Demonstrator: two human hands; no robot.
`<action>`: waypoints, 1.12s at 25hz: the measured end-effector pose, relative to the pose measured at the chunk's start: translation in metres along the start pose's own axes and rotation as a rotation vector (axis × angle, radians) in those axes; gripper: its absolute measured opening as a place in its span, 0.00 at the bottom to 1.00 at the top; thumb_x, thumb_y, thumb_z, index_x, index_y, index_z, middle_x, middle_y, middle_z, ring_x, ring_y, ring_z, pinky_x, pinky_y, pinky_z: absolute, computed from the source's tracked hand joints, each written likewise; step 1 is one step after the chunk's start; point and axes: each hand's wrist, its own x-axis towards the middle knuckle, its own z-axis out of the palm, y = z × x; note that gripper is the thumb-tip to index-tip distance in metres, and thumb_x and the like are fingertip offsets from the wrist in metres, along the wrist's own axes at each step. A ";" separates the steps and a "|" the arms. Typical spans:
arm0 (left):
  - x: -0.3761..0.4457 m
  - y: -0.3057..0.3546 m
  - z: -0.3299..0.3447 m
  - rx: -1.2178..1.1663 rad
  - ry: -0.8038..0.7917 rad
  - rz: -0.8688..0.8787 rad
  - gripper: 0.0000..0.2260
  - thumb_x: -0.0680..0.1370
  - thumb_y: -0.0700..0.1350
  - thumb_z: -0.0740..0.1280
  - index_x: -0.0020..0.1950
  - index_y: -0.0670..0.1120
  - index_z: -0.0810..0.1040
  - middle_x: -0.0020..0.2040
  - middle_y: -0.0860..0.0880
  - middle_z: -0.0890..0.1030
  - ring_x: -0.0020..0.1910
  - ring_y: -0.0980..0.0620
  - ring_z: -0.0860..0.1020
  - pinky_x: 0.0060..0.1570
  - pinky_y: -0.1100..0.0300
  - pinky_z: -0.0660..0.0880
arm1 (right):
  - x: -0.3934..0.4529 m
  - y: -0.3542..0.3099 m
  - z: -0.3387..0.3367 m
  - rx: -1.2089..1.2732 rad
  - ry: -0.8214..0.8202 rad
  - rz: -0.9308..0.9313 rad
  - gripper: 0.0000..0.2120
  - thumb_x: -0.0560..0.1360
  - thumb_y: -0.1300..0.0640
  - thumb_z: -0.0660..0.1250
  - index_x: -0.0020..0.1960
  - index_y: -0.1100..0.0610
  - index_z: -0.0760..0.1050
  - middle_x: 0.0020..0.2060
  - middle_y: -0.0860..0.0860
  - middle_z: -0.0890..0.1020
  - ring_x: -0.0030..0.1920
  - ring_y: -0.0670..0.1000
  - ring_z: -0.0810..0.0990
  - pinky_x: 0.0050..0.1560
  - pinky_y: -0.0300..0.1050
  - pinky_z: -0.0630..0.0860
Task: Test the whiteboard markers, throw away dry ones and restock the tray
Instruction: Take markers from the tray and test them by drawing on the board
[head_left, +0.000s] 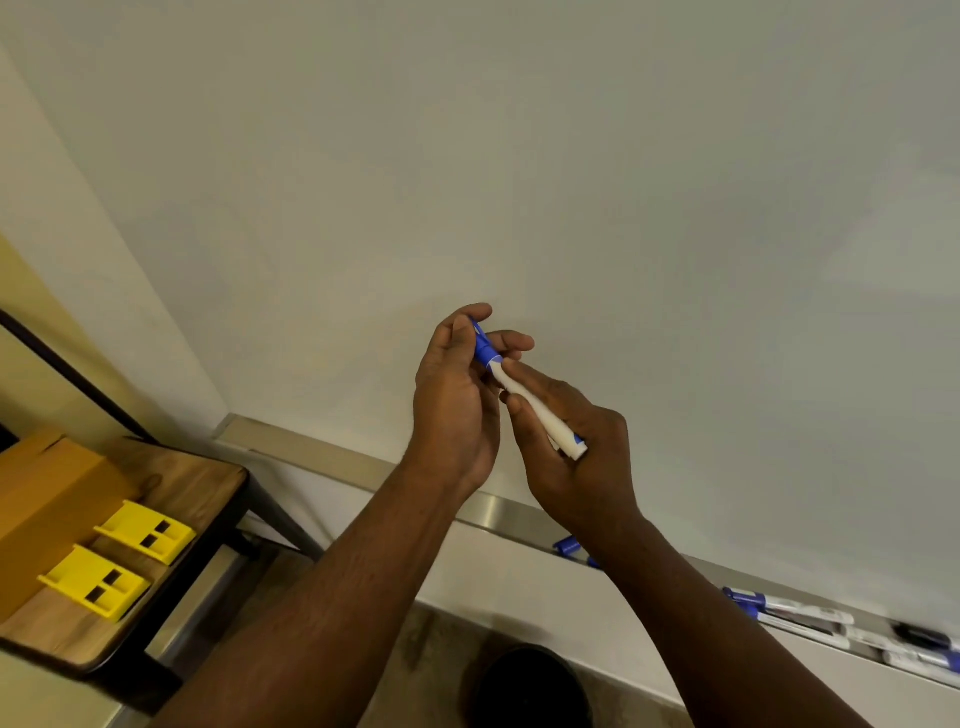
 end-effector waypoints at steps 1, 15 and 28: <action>0.000 -0.002 -0.002 -0.005 0.010 -0.007 0.12 0.84 0.47 0.53 0.55 0.48 0.76 0.42 0.45 0.83 0.42 0.52 0.81 0.57 0.52 0.75 | -0.002 0.002 0.003 0.003 0.002 0.008 0.17 0.77 0.57 0.65 0.64 0.61 0.76 0.51 0.51 0.84 0.43 0.39 0.80 0.44 0.30 0.74; 0.019 -0.026 -0.132 0.164 0.247 -0.145 0.11 0.83 0.46 0.57 0.58 0.47 0.77 0.46 0.46 0.84 0.49 0.48 0.78 0.55 0.53 0.74 | -0.026 0.042 0.071 0.010 -0.378 0.459 0.12 0.75 0.56 0.70 0.59 0.49 0.78 0.38 0.41 0.81 0.39 0.40 0.79 0.38 0.27 0.72; 0.089 -0.027 -0.326 1.108 0.403 -0.395 0.09 0.78 0.41 0.67 0.57 0.48 0.79 0.59 0.47 0.78 0.56 0.52 0.74 0.60 0.56 0.74 | -0.038 0.125 0.254 -0.519 -0.891 0.362 0.15 0.79 0.48 0.64 0.62 0.53 0.73 0.55 0.51 0.79 0.54 0.50 0.75 0.48 0.40 0.73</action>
